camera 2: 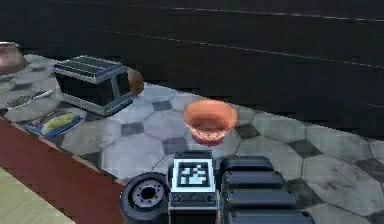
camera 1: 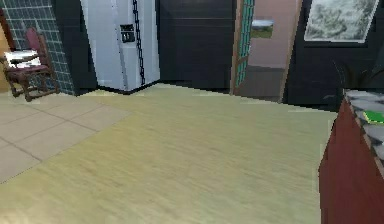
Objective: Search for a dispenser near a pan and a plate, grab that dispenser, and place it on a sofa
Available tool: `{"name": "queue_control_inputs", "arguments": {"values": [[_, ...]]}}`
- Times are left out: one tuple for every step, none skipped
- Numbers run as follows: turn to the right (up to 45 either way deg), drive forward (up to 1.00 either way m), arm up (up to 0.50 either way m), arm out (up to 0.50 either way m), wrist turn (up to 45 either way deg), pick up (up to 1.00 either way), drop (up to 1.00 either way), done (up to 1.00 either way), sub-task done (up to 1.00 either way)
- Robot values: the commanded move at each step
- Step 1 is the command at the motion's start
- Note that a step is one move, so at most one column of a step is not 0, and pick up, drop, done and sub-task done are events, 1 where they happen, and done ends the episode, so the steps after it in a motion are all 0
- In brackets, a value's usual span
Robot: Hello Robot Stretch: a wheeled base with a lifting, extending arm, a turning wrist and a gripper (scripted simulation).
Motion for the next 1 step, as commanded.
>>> {"name": "queue_control_inputs", "arguments": {"values": [[0.0,0.35,0.00,0.00,0.0,0.00,0.00,0.00,0.00]]}}
